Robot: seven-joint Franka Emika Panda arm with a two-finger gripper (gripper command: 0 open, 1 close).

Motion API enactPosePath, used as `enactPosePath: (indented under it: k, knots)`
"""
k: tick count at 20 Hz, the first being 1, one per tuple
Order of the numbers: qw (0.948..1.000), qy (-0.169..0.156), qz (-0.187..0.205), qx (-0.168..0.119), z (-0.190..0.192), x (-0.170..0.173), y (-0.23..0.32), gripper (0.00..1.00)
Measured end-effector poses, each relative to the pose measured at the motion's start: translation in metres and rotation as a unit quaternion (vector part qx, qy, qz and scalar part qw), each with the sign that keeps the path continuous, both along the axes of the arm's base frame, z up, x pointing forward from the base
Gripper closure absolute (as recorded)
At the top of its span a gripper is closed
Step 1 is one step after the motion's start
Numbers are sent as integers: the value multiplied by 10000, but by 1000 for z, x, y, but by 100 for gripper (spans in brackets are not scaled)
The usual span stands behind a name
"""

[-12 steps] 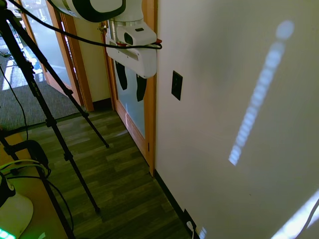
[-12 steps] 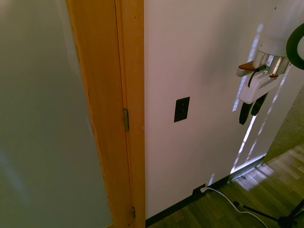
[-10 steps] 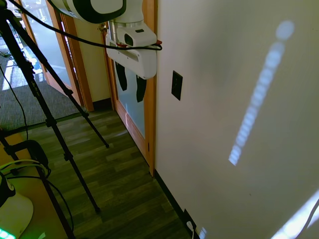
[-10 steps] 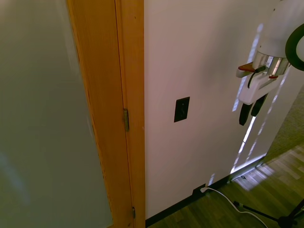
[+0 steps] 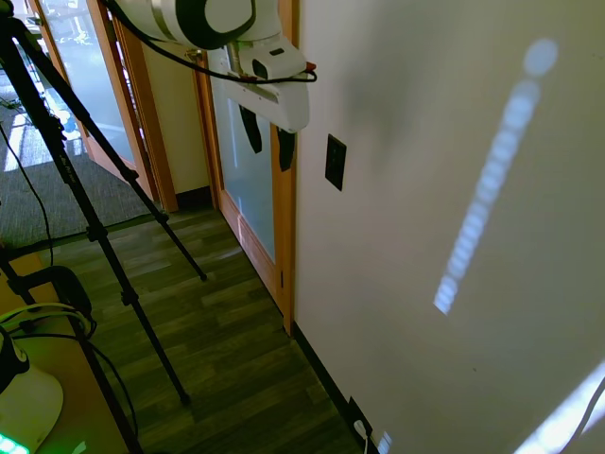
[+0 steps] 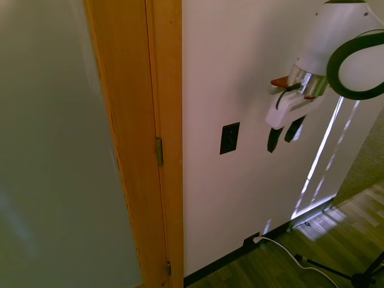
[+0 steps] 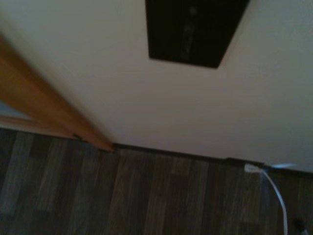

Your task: Turn on the light

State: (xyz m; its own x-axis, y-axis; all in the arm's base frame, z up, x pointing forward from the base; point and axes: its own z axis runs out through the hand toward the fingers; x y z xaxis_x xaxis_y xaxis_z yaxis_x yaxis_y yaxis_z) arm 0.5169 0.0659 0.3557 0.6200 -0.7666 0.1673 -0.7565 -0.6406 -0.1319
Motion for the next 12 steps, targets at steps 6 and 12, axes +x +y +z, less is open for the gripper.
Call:
enactPosePath:
  k: [6,12]
  knots:
    - [9975,-589,-368,-115,-56,44,18,100]
    - [9916,-1116,-645,-88,-59,57,19,100]
